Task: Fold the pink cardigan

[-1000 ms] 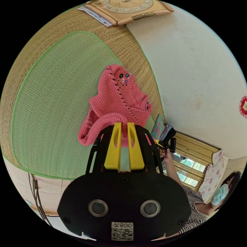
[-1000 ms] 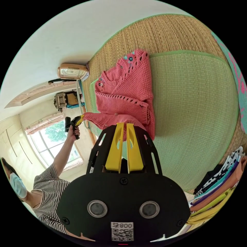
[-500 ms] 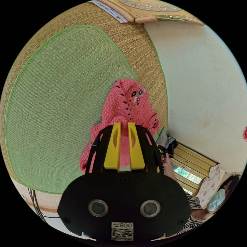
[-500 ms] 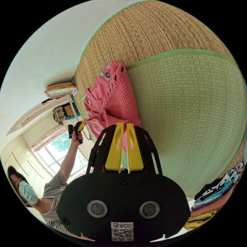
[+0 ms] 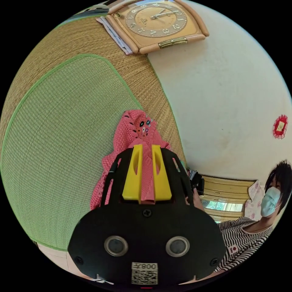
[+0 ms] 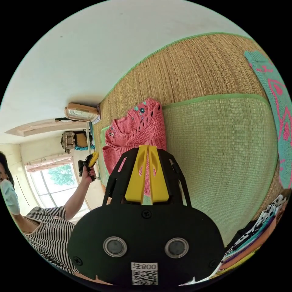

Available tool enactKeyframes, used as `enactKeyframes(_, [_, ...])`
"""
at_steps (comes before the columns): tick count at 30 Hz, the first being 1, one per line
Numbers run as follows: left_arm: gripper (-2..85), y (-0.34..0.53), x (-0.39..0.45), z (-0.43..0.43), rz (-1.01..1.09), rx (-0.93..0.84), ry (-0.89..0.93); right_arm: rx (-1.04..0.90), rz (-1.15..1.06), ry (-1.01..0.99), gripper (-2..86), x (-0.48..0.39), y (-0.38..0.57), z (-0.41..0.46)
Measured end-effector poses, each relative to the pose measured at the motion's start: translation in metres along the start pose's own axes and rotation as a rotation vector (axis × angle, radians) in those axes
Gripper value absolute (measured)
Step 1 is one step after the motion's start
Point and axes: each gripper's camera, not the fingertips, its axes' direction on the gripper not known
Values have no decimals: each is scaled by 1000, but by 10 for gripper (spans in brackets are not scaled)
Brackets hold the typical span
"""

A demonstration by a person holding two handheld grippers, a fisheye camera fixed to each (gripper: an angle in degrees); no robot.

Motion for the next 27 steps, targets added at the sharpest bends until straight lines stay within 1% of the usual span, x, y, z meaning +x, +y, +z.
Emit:
enactKeyframes(1, [41, 2, 10, 6, 41, -31, -22, -23, -54, 92, 1, -22, 2, 9])
enactKeyframes(3, [29, 5, 24, 21, 100, -105, -75, -72, -126, 211, 0, -50, 2, 29])
enactKeyframes(5, [16, 4, 35, 48, 158, -220, -194, -123, -193, 309, 0, -74, 1, 52])
enactKeyframes(6, [13, 3, 36, 55, 161, -238, -242, -155, -227, 364, 0, -86, -1, 68])
enactKeyframes(7, [11, 0, 35, 66, 146, -257, -340, -187, -254, 423, -1, -95, -4, 85])
enactKeyframes(8, [8, -6, 33, 76, 142, -279, -378, -202, -264, 452, -1, -99, -5, 93])
enactKeyframes(10, [6, -14, 29, 82, 114, -276, -330, -248, -305, 507, -2, -113, -9, 118])
enactKeyframes(12, [5, -21, 31, 84, 101, -278, -318, -256, -317, 518, -4, -125, -12, 121])
enactKeyframes(15, [3, -23, 40, 86, 152, -297, -348, -278, -322, 494, -4, -137, -14, 121])
enactKeyframes(19, [4, -27, 51, 69, 166, -210, -314, -281, -304, 405, -2, -151, -17, 111])
enactKeyframes(21, [4, -31, 49, 63, 156, -186, -339, -229, -297, 397, -1, -160, -17, 104])
enactKeyframes(22, [5, -36, 43, 64, 138, -205, -371, -226, -295, 401, -1, -165, -18, 105])
enactKeyframes(24, [6, -42, 35, 65, 135, -234, -342, -257, -289, 398, 0, -169, -20, 113])
enactKeyframes(27, [12, -47, 36, 54, 118, -191, -297, -260, -267, 389, 0, -180, -23, 115])
